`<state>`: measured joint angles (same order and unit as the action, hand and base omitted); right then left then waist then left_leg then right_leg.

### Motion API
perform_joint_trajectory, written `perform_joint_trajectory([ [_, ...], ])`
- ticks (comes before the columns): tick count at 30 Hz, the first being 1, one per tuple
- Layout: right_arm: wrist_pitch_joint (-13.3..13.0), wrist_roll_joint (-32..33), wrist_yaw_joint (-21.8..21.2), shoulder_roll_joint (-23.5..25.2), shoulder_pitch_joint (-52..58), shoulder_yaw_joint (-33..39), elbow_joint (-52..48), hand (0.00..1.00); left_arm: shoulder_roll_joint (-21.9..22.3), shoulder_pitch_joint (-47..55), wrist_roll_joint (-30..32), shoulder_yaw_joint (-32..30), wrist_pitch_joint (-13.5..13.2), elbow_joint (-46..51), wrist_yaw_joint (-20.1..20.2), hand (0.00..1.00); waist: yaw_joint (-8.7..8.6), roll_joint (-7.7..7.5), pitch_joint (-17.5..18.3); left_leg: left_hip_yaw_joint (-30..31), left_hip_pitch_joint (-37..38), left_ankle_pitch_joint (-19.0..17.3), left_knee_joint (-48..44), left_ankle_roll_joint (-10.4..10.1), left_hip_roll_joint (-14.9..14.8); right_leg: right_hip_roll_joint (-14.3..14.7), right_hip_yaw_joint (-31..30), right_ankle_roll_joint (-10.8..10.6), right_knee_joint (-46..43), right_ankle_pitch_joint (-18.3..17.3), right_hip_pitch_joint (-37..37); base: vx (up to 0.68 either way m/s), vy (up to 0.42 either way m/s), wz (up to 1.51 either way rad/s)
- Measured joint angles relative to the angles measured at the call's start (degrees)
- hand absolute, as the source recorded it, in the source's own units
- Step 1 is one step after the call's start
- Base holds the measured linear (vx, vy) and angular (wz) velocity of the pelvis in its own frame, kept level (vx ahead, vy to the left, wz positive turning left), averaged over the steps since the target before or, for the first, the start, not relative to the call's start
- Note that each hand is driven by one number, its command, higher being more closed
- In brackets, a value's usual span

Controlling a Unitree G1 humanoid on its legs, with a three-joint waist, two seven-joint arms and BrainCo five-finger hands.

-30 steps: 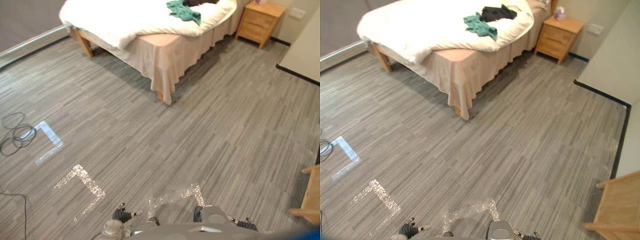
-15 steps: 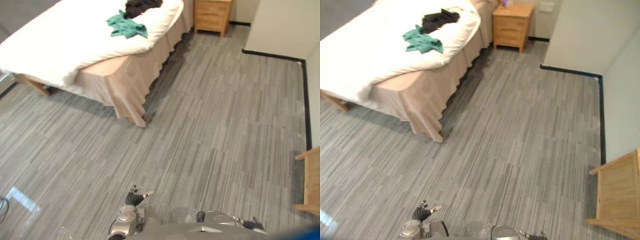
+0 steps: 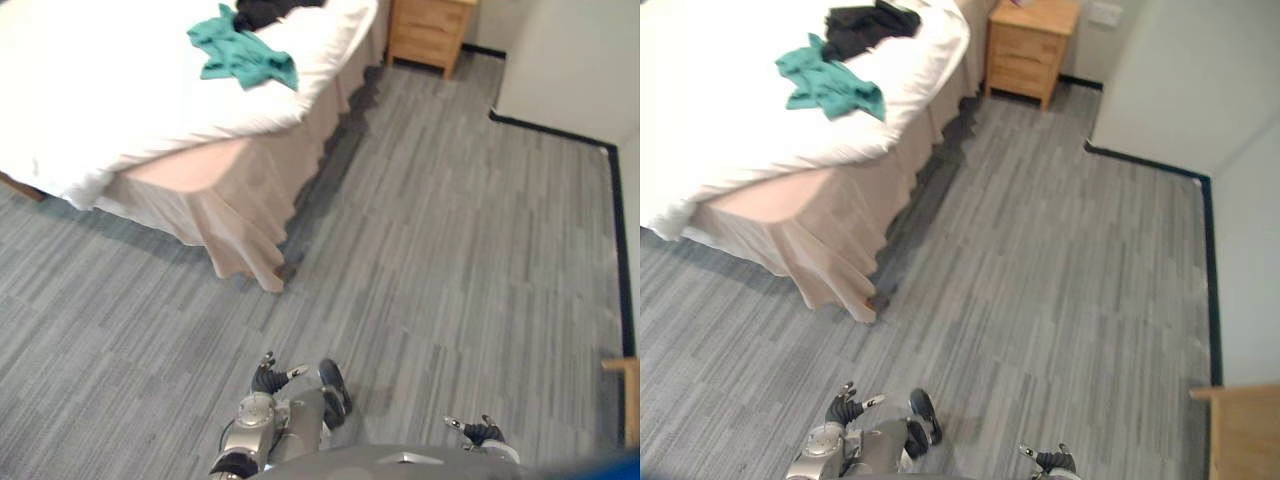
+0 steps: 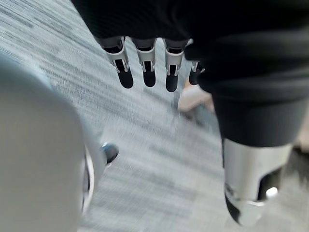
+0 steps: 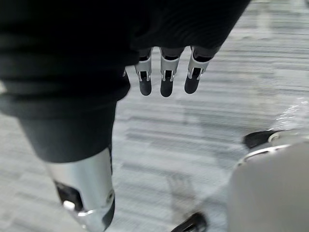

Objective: Tidy the bed and pick cloth on bed and put in laundry

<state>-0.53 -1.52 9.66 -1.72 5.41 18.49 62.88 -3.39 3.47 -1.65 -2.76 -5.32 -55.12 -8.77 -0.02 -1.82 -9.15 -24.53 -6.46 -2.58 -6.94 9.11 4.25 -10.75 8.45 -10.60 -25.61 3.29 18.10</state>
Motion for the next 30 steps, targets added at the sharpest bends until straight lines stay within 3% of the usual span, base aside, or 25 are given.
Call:
perform_joint_trajectory([
  [2, 0.1, 0.1, -0.4, -0.3, 0.2, 1.3, -0.4, 0.00, -0.6, 0.1, -0.1, 0.2, 0.9, -2.6, 0.0, 0.00, -0.76, 0.32, 0.1, 5.5, 5.6, -2.9, 1.2, -0.4, 2.1, -1.2, 0.8, -0.6, -24.9, -2.7, -10.1, 0.10, 0.096, 1.12],
  [3, 0.1, 0.1, -0.4, -0.6, 0.5, 1.3, -0.7, 0.00, -0.5, 0.2, 0.0, 0.7, 1.1, -2.8, 0.0, 0.00, -1.10, 0.92, 0.0, 7.0, 6.9, -3.5, 1.4, -0.6, 2.3, -1.8, 2.5, 0.0, -28.8, -4.1, -12.4, -0.05, 0.069, 1.20],
  [4, 0.0, 0.1, -0.4, -0.8, 1.6, 1.4, -1.3, 0.00, -0.2, 0.2, 0.2, 1.6, 1.3, -3.4, 0.0, 0.00, -1.62, 1.75, 0.2, 10.6, 9.9, -3.9, 2.4, -0.7, 2.6, -3.4, 5.9, 2.7, -33.2, -7.3, -16.2, -0.10, 0.062, 1.35],
  [5, 0.0, 0.5, -0.3, -0.9, 1.9, 1.9, -1.6, 0.00, -0.4, 0.3, 0.2, 2.7, 1.3, -4.2, 0.0, 0.00, -2.33, 2.78, -0.2, 13.7, 12.9, -3.7, 3.2, -0.7, 2.6, -4.5, 8.4, 4.4, -33.8, -11.9, -19.0, -0.13, 0.073, 1.41],
  [6, 0.1, 0.3, -0.3, -0.9, 2.1, 1.8, -1.9, 0.00, -0.4, 0.1, 0.2, 3.0, 1.4, -4.7, 0.1, 0.00, -2.69, 2.79, -0.2, 15.3, 13.8, -3.8, 3.4, -0.9, 2.6, -4.5, 8.6, 4.2, -32.7, -13.9, -20.4, -0.19, 0.082, 1.50],
  [8, 0.1, 0.3, -0.4, -0.6, 2.2, 2.1, -1.8, 0.00, -0.4, -0.4, 0.3, 3.1, 1.5, -4.7, 0.1, 0.00, -3.71, 2.70, -0.3, 21.6, 17.3, -4.8, 3.9, -2.6, 1.8, -3.6, 6.8, 4.0, -20.4, -18.4, -24.9, -0.26, 0.075, 1.41],
  [9, 0.1, 0.3, -0.4, -0.7, 2.2, 2.2, -1.8, 0.00, -0.3, -0.4, 0.3, 3.2, 1.5, -4.7, 0.1, 0.00, -3.69, 2.77, -0.4, 22.7, 17.7, -5.1, 3.9, -3.2, 1.3, -2.9, 5.7, 4.1, -16.0, -18.7, -25.7, -0.30, 0.022, 1.21],
  [10, 0.1, 0.3, -0.4, -0.9, 2.0, 2.1, -1.8, 0.00, -0.3, -0.3, 0.2, 3.0, 1.5, -4.6, 0.1, 0.00, -3.59, 2.96, -0.4, 25.0, 18.4, -6.1, 3.8, -4.8, -0.1, -0.9, 3.1, 3.7, -5.0, -17.9, -26.5, -0.32, -0.056, 0.96],
  [11, 0.1, 0.3, -0.4, -0.9, 1.2, 1.9, -1.8, 0.00, -0.7, -0.3, 0.2, 2.7, 1.4, -4.6, 0.1, 0.00, -3.38, 2.70, -0.5, 26.4, 18.6, -7.0, 3.8, -6.4, -1.3, 0.6, 1.1, 3.8, 6.1, -14.7, -26.9, -0.30, -0.102, 0.84],
  [12, 0.1, 0.3, -0.4, -0.8, 1.2, 1.7, -1.7, 0.00, -0.9, -0.4, 0.2, 2.4, 1.4, -4.6, 0.0, 0.00, -3.33, 2.36, -0.6, 26.9, 18.7, -7.5, 3.8, -7.2, -1.7, 0.8, 0.1, 4.1, 11.1, -12.5, -27.1, -0.23, -0.210, 0.53],
  [13, 0.1, 0.3, -0.4, -0.6, 0.6, 1.1, -1.8, 0.00, -1.3, -0.5, 0.2, 2.1, 1.4, -4.6, 0.0, 0.00, -3.18, 1.56, -0.9, 27.8, 19.1, -8.7, 3.6, -9.1, -2.4, 1.0, -0.8, 4.1, 18.6, -8.0, -27.5, -0.04, -0.311, 0.36],
  [14, 0.1, 0.3, -0.5, -0.5, 0.1, 0.7, -1.7, 0.00, -1.5, -0.6, 0.3, 1.9, 1.4, -4.6, 0.1, 0.00, -3.55, 1.05, -1.1, 28.3, 19.6, -10.7, 3.6, -10.3, -3.6, 1.8, -1.3, 3.8, 19.9, -2.2, -27.1, 0.08, -0.353, 0.29],
  [15, 0.1, 0.2, -0.5, -0.4, -0.1, 0.6, -1.7, 0.00, -1.3, -0.8, 0.2, 1.5, 1.4, -4.6, 0.1, 0.00, -3.62, 1.32, -1.2, 27.9, 20.1, -11.6, 3.6, -10.6, -4.9, 2.9, -1.3, 4.5, 19.4, -0.9, -27.0, 0.28, -0.365, 0.26],
  [16, 0.1, 0.2, -0.5, -1.2, -0.6, 0.6, -1.8, 0.00, 0.0, -0.6, 0.3, 1.4, 1.4, -4.6, 0.3, 0.00, -3.58, 3.49, -2.0, 26.0, 21.1, -12.1, 3.9, -11.4, -7.7, 5.3, -0.7, 6.2, 17.1, -2.3, -26.9, 0.29, -0.252, 0.11],
  [18, 0.1, 0.2, -0.5, -1.7, -0.9, 0.9, -1.8, 0.00, 1.9, -0.9, 0.3, -0.9, 1.2, -4.6, 0.3, 0.00, -3.84, 5.01, -3.1, 23.0, 22.2, -11.1, 0.7, -13.1, -10.4, 7.2, 1.6, 8.7, 14.7, -6.1, -24.6, 0.37, -0.229, 0.31],
  [20, 0.1, 0.2, -0.5, -1.6, -0.5, 0.8, -1.7, 0.00, 2.2, -0.8, 0.2, -3.1, 1.0, -4.4, 0.3, 0.00, -3.58, 4.69, -3.3, 22.6, 20.1, -11.3, -8.0, -13.4, -11.6, 7.6, 3.4, 9.4, 14.8, -8.1, -21.2, 0.30, -0.201, 0.49],
  [22, 0.1, 0.1, -0.4, -2.2, 0.0, -1.0, -2.0, 0.00, 2.9, 0.0, -0.4, -6.9, 1.0, -2.3, 0.1, 0.00, -3.52, 4.18, -3.9, 22.4, 11.7, -7.8, -29.5, -15.9, -14.3, 8.1, 5.7, 10.8, 16.0, -10.7, -15.9, 0.21, -0.199, 0.53],
  [24, 0.1, 0.1, -0.5, -3.3, -0.1, -2.2, -1.1, 0.00, 3.0, 0.1, -2.7, -7.1, 0.8, -2.4, -0.1, 0.00, -2.44, 4.91, -3.8, 17.7, 6.0, -8.6, -41.7, -16.3, -18.0, 8.6, 6.8, 11.6, 18.0, -10.9, -11.6, 0.03, -0.039, 0.09],
  [27, 0.1, 0.1, -0.5, -3.4, -0.7, -2.2, -0.5, 0.00, 2.7, 0.1, -4.7, -7.7, 0.6, -2.4, -0.4, 0.00, -2.04, 4.38, -4.0, 11.8, 3.6, -11.7, -36.2, -15.8, -18.6, 6.9, 6.5, 11.4, 20.0, -10.7, -8.3, -0.16, -0.010, -0.08],
  [28, 0.2, 0.1, -0.5, -3.3, -1.1, -2.1, -0.3, 0.00, 2.5, 0.0, -5.2, -7.9, 0.4, -2.3, -0.4, 0.00, -2.06, 4.04, -4.2, 11.0, 3.4, -12.1, -27.7, -15.6, -17.0, 5.5, 6.4, 11.2, 20.1, -10.7, -7.6, -0.01, 0.032, -0.06],
  [30, 0.1, -0.2, -0.5, -3.7, -1.0, -2.1, -0.1, 0.00, 2.9, 0.3, -6.8, -8.0, 0.1, -2.4, -0.8, 0.00, -2.11, 4.58, -3.8, 11.2, 4.1, -6.1, -10.1, -15.5, -14.1, 4.5, 6.6, 9.4, 20.6, -10.4, -7.3, 0.17, 0.114, -0.03],
])
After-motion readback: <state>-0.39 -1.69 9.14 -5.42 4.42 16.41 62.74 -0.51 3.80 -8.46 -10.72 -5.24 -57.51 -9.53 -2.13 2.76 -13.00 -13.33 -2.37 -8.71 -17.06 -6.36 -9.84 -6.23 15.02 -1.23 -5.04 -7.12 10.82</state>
